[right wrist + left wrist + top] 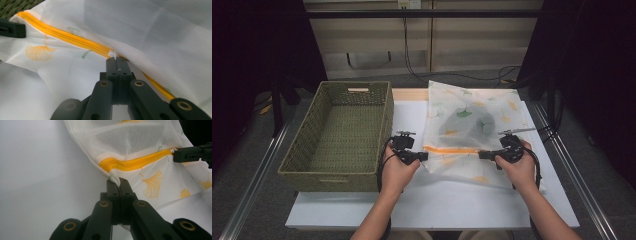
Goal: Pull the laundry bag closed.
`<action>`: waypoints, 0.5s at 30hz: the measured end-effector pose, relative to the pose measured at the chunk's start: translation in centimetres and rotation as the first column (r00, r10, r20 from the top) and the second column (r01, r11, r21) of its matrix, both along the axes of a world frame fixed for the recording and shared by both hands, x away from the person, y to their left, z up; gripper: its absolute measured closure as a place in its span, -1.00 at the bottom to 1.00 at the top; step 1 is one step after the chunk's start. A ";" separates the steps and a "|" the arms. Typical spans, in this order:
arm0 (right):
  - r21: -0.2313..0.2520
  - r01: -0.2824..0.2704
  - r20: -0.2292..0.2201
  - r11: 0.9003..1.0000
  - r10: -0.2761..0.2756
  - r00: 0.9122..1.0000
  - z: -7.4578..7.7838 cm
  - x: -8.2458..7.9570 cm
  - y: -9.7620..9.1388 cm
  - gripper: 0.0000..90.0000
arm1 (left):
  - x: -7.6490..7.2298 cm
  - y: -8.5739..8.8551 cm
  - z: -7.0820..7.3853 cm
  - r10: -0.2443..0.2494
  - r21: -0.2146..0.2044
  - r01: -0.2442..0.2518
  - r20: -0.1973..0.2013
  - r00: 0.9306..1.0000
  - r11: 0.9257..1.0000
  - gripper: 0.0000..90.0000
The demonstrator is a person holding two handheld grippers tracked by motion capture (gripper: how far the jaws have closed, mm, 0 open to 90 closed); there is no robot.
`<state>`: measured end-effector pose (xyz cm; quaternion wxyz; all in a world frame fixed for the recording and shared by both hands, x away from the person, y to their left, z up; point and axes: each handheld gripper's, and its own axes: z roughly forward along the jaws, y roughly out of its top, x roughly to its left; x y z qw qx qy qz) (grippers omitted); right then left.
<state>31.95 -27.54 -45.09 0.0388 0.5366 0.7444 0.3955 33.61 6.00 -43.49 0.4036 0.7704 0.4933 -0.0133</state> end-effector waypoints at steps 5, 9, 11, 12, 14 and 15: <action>-0.007 0.029 0.004 1.000 -0.029 1.000 -0.2 -0.5 -1.7 1.00 | 0.0 0.1 -0.4 -0.011 0.017 0.011 -0.009 1.000 1.000 0.99; -0.010 0.053 0.003 0.999 -0.053 0.999 -0.3 -0.8 -2.7 1.00 | 0.1 0.1 -0.2 -0.006 0.018 0.006 0.000 1.000 1.000 0.99; -0.007 0.061 0.004 0.998 -0.061 0.998 -0.3 -1.0 -3.3 1.00 | 0.1 0.2 -0.2 -0.005 0.017 0.005 -0.006 1.000 1.000 0.99; -0.005 0.066 0.001 0.998 -0.066 0.998 -0.3 -1.1 -3.5 1.00 | 0.2 0.2 -0.2 -0.003 0.018 0.003 -0.006 1.000 1.000 0.99; -0.003 0.077 0.007 0.997 -0.077 0.997 -0.3 -1.3 -4.2 1.00 | 0.2 0.2 -0.2 -0.010 0.020 0.010 -0.014 1.000 1.000 0.99; -0.003 0.082 0.007 0.997 -0.082 0.997 -0.3 -1.4 -4.4 1.00 | 0.2 0.2 -0.3 -0.003 0.016 0.003 -0.011 1.000 1.000 0.99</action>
